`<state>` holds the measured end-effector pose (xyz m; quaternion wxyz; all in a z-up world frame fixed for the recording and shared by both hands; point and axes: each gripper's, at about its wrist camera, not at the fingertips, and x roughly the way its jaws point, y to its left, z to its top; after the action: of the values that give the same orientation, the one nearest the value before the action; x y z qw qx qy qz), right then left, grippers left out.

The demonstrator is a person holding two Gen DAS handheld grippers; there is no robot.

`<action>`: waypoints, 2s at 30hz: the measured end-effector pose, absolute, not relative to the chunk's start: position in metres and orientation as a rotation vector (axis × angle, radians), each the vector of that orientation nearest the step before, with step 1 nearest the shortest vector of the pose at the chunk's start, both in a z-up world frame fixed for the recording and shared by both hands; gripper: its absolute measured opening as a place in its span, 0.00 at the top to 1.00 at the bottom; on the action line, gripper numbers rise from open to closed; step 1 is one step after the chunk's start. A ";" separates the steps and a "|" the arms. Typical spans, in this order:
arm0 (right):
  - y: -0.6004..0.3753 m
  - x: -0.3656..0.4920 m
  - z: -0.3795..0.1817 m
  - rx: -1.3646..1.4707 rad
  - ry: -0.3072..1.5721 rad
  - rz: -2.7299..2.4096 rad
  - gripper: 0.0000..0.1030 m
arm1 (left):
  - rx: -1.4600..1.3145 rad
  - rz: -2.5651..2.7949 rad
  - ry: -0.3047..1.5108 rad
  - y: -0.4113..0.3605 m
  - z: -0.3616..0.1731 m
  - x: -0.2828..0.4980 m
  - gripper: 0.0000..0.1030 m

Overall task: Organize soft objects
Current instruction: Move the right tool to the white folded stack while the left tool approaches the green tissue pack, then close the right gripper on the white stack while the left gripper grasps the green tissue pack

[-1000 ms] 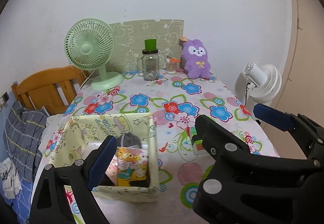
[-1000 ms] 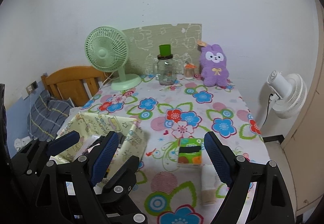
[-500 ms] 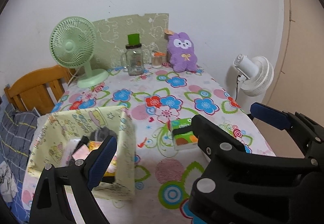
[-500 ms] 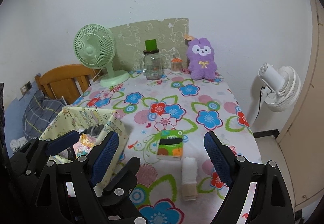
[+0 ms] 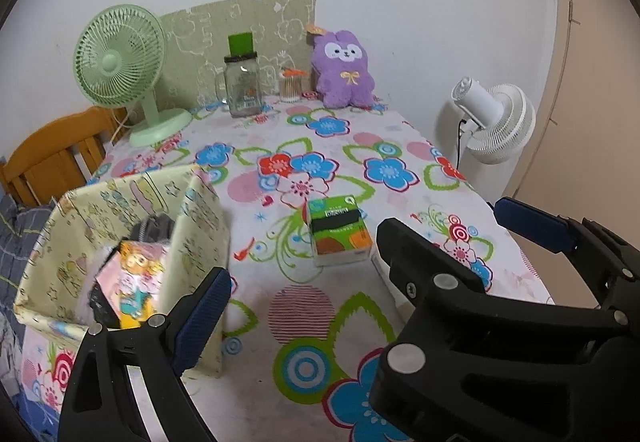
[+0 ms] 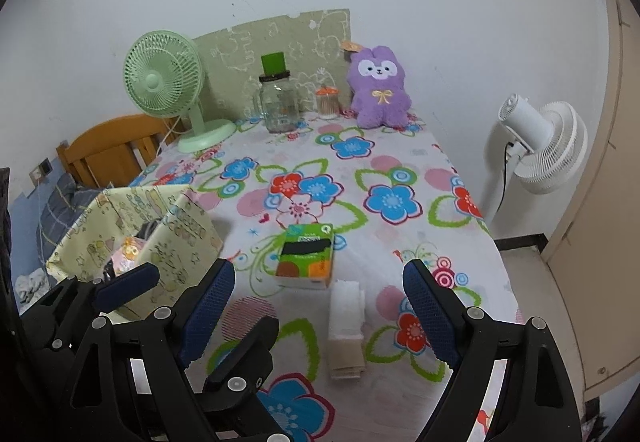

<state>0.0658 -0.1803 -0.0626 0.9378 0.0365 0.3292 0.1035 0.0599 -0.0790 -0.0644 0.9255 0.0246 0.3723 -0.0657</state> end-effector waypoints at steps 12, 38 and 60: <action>-0.189 0.081 -0.093 0.084 0.746 0.194 0.14 | 0.019 -0.142 0.852 -0.088 -0.096 0.075 0.09; -0.189 0.110 -0.150 0.082 0.878 0.201 0.31 | 0.075 -0.112 0.959 -0.093 -0.142 0.092 0.14; -0.199 0.119 -0.144 0.096 0.875 0.216 0.73 | 0.092 -0.102 0.929 -0.103 -0.134 0.105 0.17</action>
<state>0.1192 -0.1995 -0.1437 0.8991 0.0464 0.4225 0.1042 0.1050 -0.1029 -0.1338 0.8918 0.0442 0.4476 -0.0494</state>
